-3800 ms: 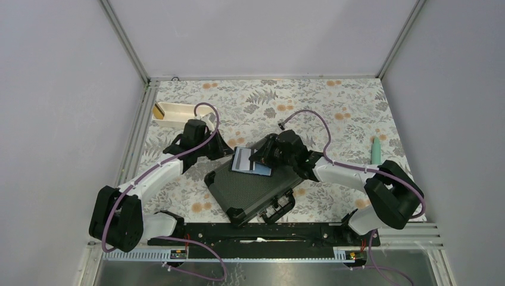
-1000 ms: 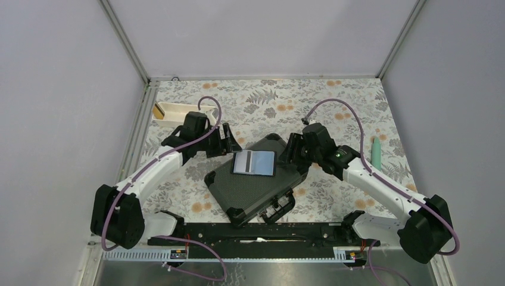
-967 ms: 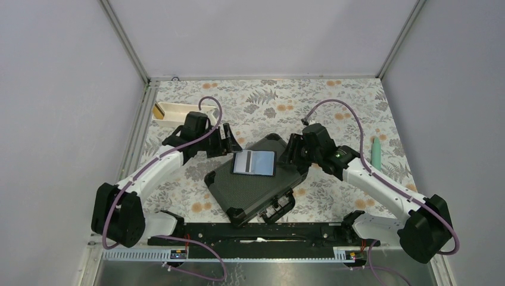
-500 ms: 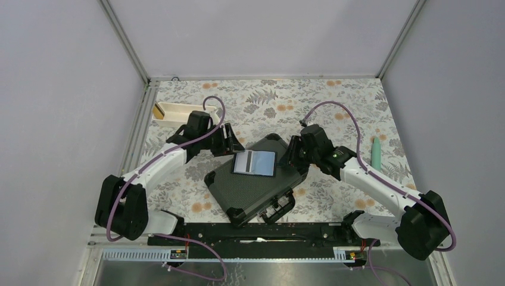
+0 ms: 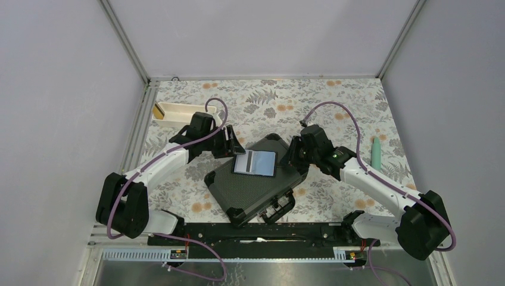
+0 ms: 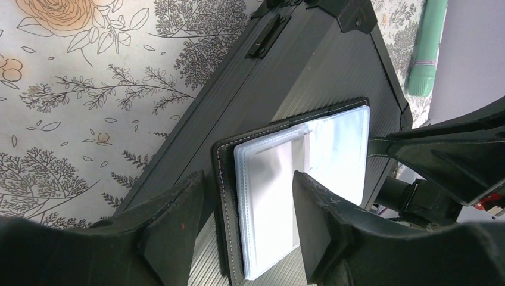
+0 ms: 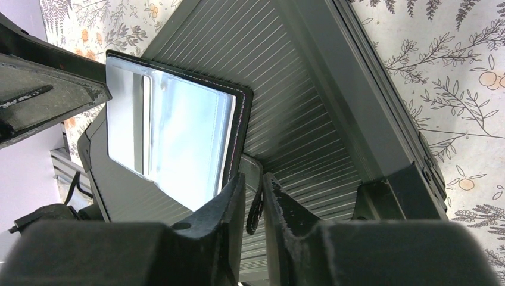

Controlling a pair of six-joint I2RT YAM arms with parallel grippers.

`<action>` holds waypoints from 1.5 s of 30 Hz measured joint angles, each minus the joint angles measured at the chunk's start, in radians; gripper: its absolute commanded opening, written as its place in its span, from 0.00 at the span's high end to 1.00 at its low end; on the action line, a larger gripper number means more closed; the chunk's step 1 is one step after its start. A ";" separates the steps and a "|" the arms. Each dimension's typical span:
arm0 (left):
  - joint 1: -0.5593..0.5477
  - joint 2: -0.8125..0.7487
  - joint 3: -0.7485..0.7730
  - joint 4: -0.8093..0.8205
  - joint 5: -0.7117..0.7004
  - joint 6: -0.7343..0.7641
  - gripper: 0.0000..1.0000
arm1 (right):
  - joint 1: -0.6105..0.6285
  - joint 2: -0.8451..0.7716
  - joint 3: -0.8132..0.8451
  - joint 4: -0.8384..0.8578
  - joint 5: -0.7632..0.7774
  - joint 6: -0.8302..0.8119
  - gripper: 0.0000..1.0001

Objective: Put the credit cards into the card holder
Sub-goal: Close the card holder at the center of the board.

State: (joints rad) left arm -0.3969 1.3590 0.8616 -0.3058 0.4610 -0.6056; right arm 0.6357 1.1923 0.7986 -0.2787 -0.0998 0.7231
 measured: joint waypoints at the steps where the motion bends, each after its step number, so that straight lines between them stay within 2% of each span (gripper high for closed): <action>1: -0.003 0.000 0.000 0.000 -0.005 0.000 0.43 | 0.000 0.000 0.000 0.000 0.000 0.001 0.81; 7: -0.019 0.000 0.003 0.002 -0.024 0.005 0.53 | 0.000 0.000 -0.002 0.000 0.000 0.007 0.96; 10: -0.023 0.000 0.003 0.005 -0.025 0.005 0.57 | 0.000 -0.001 -0.004 0.000 0.000 0.008 1.00; 18: -0.040 -0.052 0.003 0.010 -0.009 -0.029 0.57 | 0.000 -0.002 -0.012 0.000 0.000 0.008 1.00; 30: -0.171 -0.096 0.012 0.100 0.055 -0.140 0.54 | 0.000 -0.018 -0.028 0.020 0.000 0.022 1.00; 38: -0.268 -0.051 0.046 0.196 0.067 -0.197 0.53 | 0.000 -0.019 -0.044 0.038 0.000 0.035 1.00; 45: -0.290 -0.028 0.064 0.180 0.069 -0.190 0.45 | 0.000 -0.039 -0.055 0.044 0.001 0.043 1.00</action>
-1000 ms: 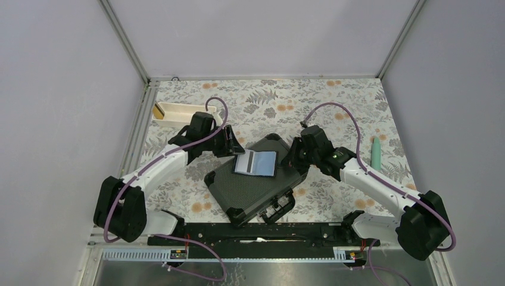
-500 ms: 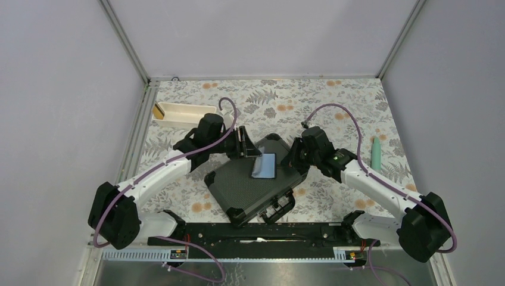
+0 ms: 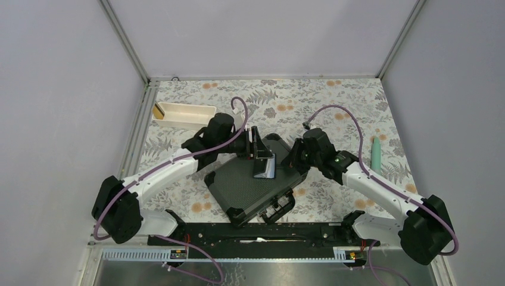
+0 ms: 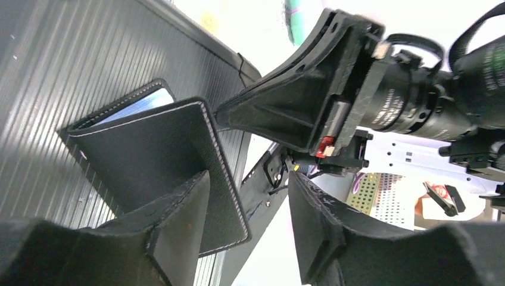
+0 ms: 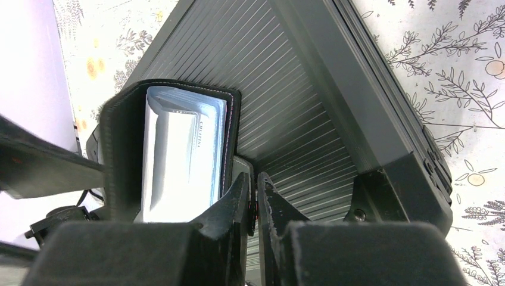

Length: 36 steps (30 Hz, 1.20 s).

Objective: Put the credit cards into the card holder
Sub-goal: Close the card holder at the center of the board.

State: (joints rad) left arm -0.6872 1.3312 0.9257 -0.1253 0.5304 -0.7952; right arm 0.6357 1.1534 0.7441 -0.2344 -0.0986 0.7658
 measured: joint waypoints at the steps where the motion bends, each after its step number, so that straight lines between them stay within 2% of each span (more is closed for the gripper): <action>1: 0.000 -0.010 0.008 -0.011 -0.010 0.009 0.44 | 0.000 -0.004 -0.002 0.000 0.000 0.001 1.00; 10: 0.033 -0.185 0.021 -0.094 -0.158 0.042 0.45 | 0.000 -0.029 -0.008 0.000 0.002 0.003 1.00; 16: 0.127 -0.297 -0.130 -0.122 -0.311 0.005 0.42 | 0.000 -0.033 -0.008 -0.001 0.002 0.006 1.00; 20: 0.160 -0.327 -0.153 -0.185 -0.380 0.012 0.42 | 0.000 -0.033 -0.008 -0.001 0.002 0.006 1.00; 28: 0.356 -0.277 -0.177 -0.227 -0.438 0.071 0.45 | 0.000 -0.035 -0.009 -0.001 0.002 0.007 1.00; 36: 0.360 -0.108 -0.159 -0.259 -0.425 0.154 0.46 | 0.000 -0.041 -0.009 -0.001 0.002 0.007 1.00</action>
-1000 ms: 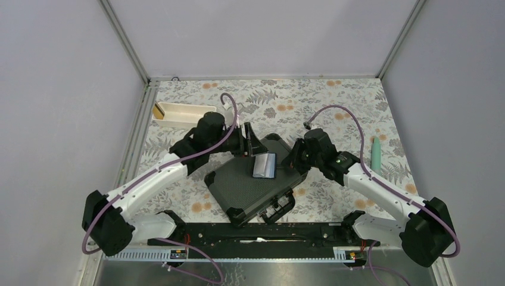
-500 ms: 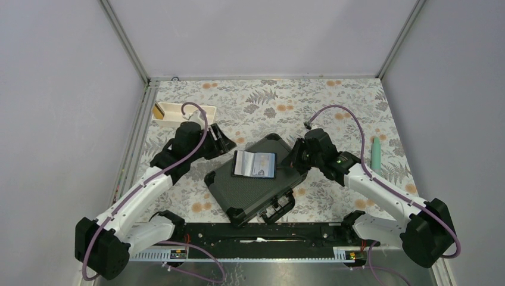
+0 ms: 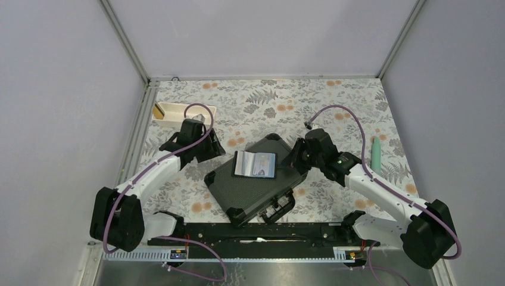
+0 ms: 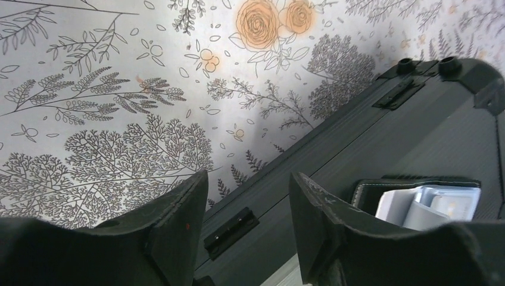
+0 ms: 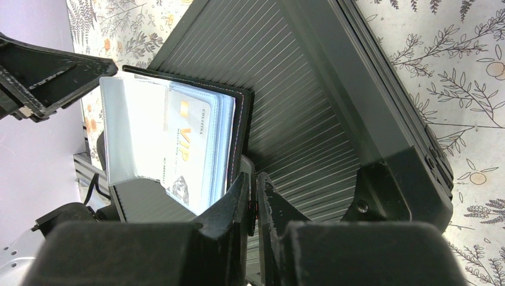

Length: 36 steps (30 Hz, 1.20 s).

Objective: Put the credit cards into the card holder
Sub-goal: Close the card holder at the center of the board.

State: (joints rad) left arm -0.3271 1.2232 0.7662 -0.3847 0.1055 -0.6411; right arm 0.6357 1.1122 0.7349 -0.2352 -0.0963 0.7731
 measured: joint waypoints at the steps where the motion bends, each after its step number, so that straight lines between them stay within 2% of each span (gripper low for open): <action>1: 0.000 0.014 0.004 -0.003 0.006 0.010 0.46 | 0.000 0.000 0.000 0.000 0.000 0.000 1.00; 18: -0.020 0.084 0.044 0.021 0.196 0.095 0.42 | 0.000 -0.007 -0.005 0.000 0.000 0.000 1.00; 36: -0.027 0.137 0.063 0.021 0.204 0.102 0.41 | 0.000 -0.014 -0.006 0.000 0.000 0.002 1.00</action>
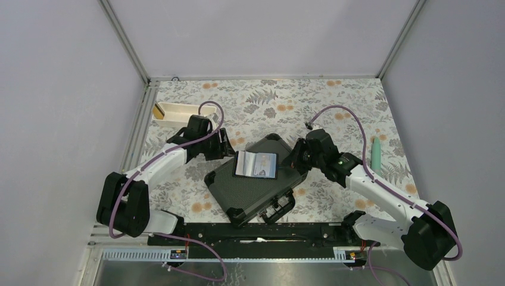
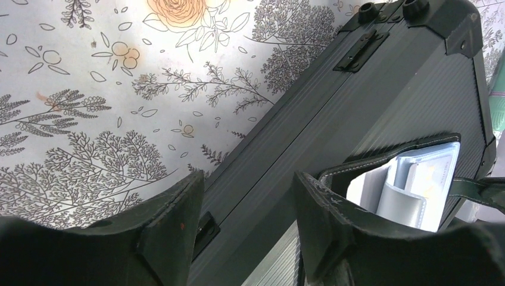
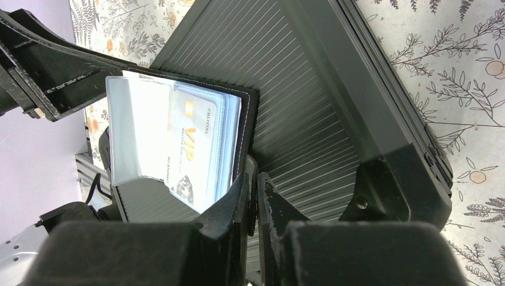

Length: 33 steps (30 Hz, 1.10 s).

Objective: Put the credit cards into the card holder
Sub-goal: Close the card holder at the center of the board.

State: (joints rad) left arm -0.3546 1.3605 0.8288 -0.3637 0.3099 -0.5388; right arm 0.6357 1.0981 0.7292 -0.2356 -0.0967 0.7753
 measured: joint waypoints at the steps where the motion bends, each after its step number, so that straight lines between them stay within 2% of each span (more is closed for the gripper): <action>1: -0.001 0.004 0.003 0.000 0.000 0.000 0.41 | 0.000 0.000 0.000 0.000 0.000 0.000 1.00; 16: -0.039 -0.066 -0.005 0.095 0.082 -0.016 0.41 | 0.000 -0.008 -0.002 -0.006 0.000 0.000 1.00; 33: -0.240 -0.084 -0.003 0.134 0.096 -0.087 0.44 | 0.000 -0.011 -0.002 -0.006 -0.001 0.006 1.00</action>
State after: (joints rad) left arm -0.5949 1.2770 0.8257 -0.2295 0.4057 -0.6262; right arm 0.6357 1.0870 0.7273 -0.2417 -0.0975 0.7815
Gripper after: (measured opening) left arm 0.576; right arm 0.121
